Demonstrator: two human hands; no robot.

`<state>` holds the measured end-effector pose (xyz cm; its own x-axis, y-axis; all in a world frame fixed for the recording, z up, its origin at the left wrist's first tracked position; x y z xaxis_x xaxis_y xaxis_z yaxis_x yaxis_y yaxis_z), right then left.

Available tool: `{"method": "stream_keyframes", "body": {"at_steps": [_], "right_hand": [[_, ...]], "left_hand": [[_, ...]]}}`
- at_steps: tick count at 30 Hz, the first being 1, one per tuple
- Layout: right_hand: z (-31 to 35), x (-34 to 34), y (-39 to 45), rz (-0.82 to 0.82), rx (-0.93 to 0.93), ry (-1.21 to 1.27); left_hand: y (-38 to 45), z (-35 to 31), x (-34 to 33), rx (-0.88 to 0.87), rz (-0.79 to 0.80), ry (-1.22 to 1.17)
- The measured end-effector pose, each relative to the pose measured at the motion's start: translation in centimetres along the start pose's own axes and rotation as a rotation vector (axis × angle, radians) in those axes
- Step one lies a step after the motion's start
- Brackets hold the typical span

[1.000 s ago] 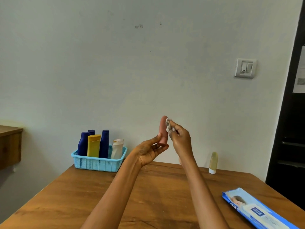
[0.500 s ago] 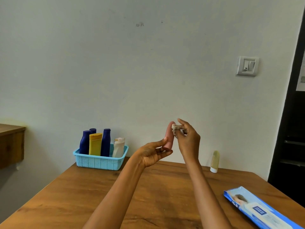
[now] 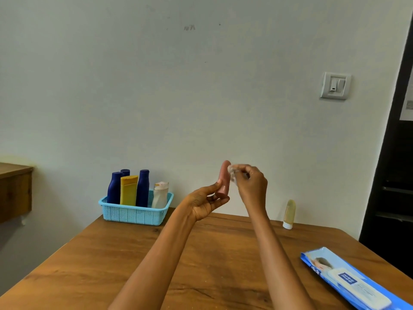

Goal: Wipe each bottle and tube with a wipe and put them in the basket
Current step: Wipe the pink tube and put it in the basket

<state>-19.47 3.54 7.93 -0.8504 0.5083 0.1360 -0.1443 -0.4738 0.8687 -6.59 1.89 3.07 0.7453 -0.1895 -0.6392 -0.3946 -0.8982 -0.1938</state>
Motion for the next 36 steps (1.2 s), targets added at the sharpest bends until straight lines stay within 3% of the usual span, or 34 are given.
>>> {"method": "stream_keyframes", "body": {"at_steps": [2,7,15,20,27,31,36], "right_hand": [[-0.3,0.5,0.2,-0.062,-0.031,0.039],[-0.9,-0.3,-0.5,0.128,-0.035,0.021],[0.0,-1.0,-0.4,0.231,0.109,-0.049],[0.2,-0.4,-0.1,0.02,0.077,-0.058],[0.5,-1.9,-1.2,0.261,0.184,-0.176],[0.5,-2.2,-1.3,0.198,0.141,-0.141],[-1.1,-0.8,-0.2,0.111,-0.065,-0.048]], "left_hand": [[-0.1,0.3,-0.1,0.029,0.007,0.025],[-0.3,0.6,-0.7,0.06,0.063,0.075],[-0.2,-0.6,0.2,-0.004,0.002,-0.021],[0.0,0.2,0.0,0.026,-0.018,0.086],[0.6,0.5,0.0,-0.083,-0.089,0.161],[0.8,0.0,0.3,-0.122,-0.099,0.094],[0.4,0.6,0.0,-0.033,-0.047,0.059]]}}
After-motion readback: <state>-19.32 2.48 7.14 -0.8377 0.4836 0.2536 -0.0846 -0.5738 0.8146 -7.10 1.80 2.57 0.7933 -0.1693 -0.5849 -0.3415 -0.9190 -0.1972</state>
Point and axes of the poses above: each hand's wrist, its own y-axis towards the middle knuckle, its own x-axis out of the back of the hand, z = x × y, the point moved 4 cm from there along y, towards the middle knuckle, and after that the axes turned 12 degrees about x, right-handed, at the moved point
